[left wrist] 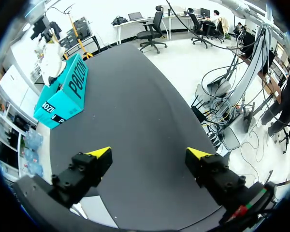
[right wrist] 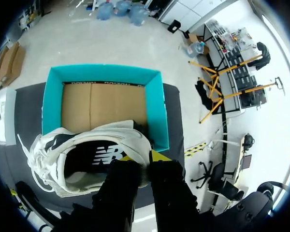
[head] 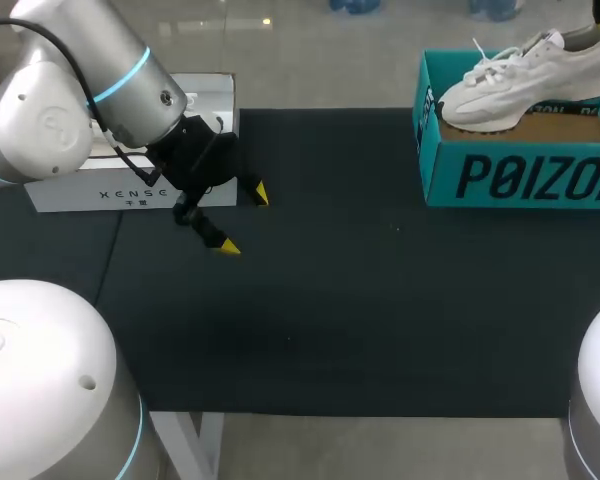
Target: Take the shoe out of the shoebox, open the shoe tongue, remove and reinsert the insole, then place the shoe into the shoebox
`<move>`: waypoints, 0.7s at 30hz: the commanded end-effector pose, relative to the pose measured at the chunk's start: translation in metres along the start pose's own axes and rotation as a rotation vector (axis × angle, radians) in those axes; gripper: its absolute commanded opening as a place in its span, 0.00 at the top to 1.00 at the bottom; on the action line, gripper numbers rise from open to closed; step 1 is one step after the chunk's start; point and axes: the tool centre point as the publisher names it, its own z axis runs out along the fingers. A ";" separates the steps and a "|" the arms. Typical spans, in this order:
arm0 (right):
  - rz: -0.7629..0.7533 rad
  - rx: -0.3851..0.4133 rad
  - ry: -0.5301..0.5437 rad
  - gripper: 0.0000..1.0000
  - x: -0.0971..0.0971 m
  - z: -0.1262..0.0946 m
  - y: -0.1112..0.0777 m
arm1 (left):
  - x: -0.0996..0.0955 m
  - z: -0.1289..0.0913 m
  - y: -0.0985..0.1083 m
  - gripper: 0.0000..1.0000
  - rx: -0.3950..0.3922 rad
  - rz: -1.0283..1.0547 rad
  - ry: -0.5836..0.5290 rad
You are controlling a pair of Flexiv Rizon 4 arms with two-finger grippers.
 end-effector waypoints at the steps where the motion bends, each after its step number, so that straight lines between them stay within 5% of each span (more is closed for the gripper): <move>1: 0.084 0.006 -0.006 1.00 -0.006 0.004 -0.001 | 0.000 0.001 0.000 0.00 -0.003 0.000 0.001; 21: 0.294 0.042 0.052 1.00 -0.026 0.025 -0.008 | 0.000 0.001 0.000 0.00 -0.003 0.000 0.001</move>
